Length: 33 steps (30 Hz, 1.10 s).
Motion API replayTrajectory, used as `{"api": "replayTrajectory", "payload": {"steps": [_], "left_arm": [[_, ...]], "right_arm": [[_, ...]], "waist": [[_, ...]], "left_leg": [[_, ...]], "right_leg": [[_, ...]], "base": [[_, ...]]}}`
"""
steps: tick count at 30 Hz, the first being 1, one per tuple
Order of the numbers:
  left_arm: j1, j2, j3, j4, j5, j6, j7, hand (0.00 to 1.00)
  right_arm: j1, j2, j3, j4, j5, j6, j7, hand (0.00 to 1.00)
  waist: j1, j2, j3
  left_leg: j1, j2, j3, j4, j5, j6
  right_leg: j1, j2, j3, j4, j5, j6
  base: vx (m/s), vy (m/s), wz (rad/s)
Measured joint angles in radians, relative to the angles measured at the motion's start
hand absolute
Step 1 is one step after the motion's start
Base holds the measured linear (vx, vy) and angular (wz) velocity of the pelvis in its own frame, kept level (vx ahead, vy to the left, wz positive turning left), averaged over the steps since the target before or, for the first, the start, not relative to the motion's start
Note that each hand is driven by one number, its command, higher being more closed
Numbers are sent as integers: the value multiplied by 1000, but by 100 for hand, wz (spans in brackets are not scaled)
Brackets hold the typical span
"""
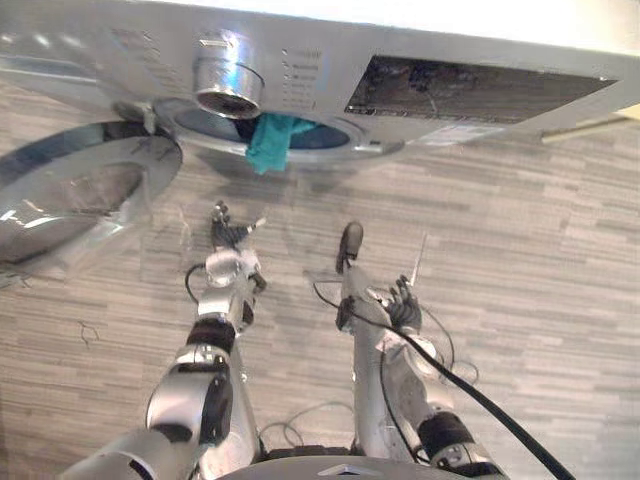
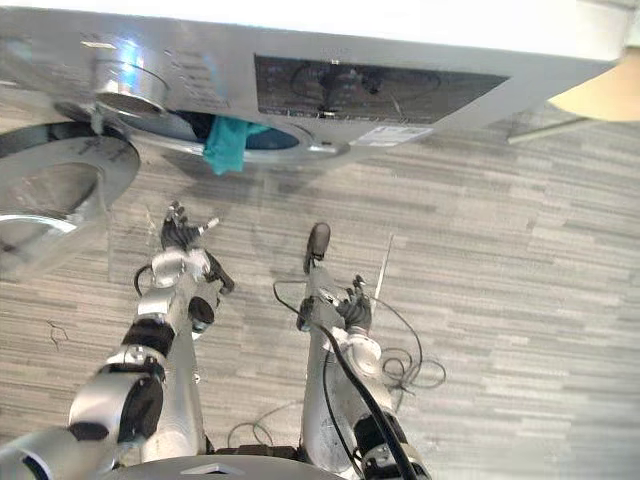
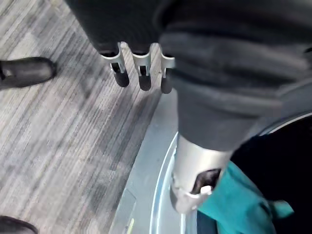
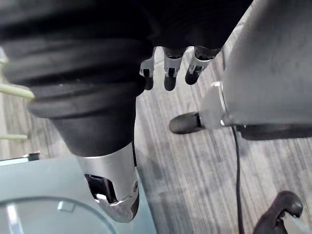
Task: Pick up the laundry basket with both hands and put the clothes into the washing machine.
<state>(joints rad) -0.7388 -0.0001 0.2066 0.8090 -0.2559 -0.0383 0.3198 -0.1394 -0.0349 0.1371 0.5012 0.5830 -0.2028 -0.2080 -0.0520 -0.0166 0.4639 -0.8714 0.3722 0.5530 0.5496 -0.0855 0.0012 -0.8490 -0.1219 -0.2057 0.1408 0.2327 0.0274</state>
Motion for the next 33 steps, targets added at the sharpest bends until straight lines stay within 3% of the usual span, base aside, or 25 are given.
{"api": "replayTrajectory", "payload": {"steps": [4,10,18,22,26,33], "left_arm": [[-182,68,45,45,-239,0,-3,0],[-315,94,3,77,-447,-9,0,0],[-424,191,-90,73,-571,-27,20,0],[-431,222,-139,67,-684,-28,26,0],[-442,239,-179,67,-694,-29,52,0],[-449,285,-359,64,-770,-33,85,0]], "right_arm": [[17,56,148,-131,152,-21,32,0],[23,63,216,-174,162,-40,77,0],[22,26,264,-201,115,-33,97,0],[24,12,262,-211,116,-33,100,0],[32,-3,261,-231,116,-31,121,0],[133,-116,159,-325,109,-33,140,0]], "waist": [[-33,-48,24],[-51,-72,40],[-58,-81,61],[-61,-82,61],[-59,-82,61],[-41,-82,61]], "left_leg": [[-77,37,-9,40,-9,3],[-127,31,-37,43,-2,9],[-203,22,-66,43,8,2],[-208,21,-64,44,9,3],[-211,21,-57,42,7,3],[-211,24,-53,60,1,11]], "right_leg": [[-60,24,-6,-5,20,-2],[-122,6,-34,82,-23,-5],[-203,-12,-55,144,-53,-10],[-207,-12,-54,139,-53,-10],[-204,-7,-49,107,-46,-10],[-195,2,-34,81,-26,2]], "base": [[0,-73,-16],[8,-39,13],[-3,-31,10],[-5,-9,0],[-16,-32,-5],[-16,-33,-5]]}}
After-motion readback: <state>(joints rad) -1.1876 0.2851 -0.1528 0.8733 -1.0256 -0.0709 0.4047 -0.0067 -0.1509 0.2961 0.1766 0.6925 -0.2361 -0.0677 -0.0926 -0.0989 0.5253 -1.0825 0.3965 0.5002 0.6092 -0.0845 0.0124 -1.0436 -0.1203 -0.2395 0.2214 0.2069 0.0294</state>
